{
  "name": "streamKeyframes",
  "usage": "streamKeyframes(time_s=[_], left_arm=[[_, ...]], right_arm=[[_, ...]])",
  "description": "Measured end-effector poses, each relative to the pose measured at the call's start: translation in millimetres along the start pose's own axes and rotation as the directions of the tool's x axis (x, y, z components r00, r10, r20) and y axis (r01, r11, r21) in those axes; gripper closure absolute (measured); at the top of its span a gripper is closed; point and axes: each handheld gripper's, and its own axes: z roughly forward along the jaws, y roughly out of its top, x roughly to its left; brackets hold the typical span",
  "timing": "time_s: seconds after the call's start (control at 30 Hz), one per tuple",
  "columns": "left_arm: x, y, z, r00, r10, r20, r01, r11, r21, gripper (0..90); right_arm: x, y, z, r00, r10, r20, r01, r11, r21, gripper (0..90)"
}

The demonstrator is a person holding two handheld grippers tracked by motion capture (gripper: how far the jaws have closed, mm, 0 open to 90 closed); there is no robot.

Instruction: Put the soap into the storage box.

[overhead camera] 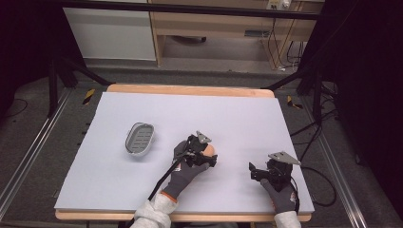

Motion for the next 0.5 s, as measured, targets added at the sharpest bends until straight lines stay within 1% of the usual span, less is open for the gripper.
streamKeyframes(time_s=[0.07, 0.2, 0.33, 0.4, 0.5], left_arm=[[2.4, 0.5, 2.6, 0.9999, -0.012, 0.004, 0.012, 0.9999, 0.007, 23.7], [3.8, 0.5, 6.2, 0.9999, -0.013, -0.004, 0.013, 0.9998, 0.014, 24.2], [4.5, -0.3, 11.6, 0.9997, -0.024, -0.006, 0.025, 0.9992, 0.033, 24.3], [4.9, -0.4, 12.4, 0.9997, -0.023, -0.005, 0.023, 0.9989, 0.041, 24.3], [5.4, -0.8, 14.0, 0.9995, -0.031, -0.003, 0.031, 0.9985, 0.044, 24.0]], right_arm=[[-0.1, -0.1, 0.2, 1.0, 0.001, -0.001, -0.001, 1.0, 0.001, 5.3], [-0.1, -0.2, 0.7, 1.0, 0.0, 0.001, 0.0, 1.0, 0.004, 5.3], [0.0, -0.2, 0.7, 1.0, 0.001, 0.0, -0.001, 1.0, 0.005, 5.3], [0.0, -0.2, 0.9, 1.0, -0.001, 0.0, 0.001, 1.0, 0.006, 5.3], [0.0, -0.2, 1.0, 1.0, -0.002, -0.001, 0.002, 1.0, 0.007, 5.3]])
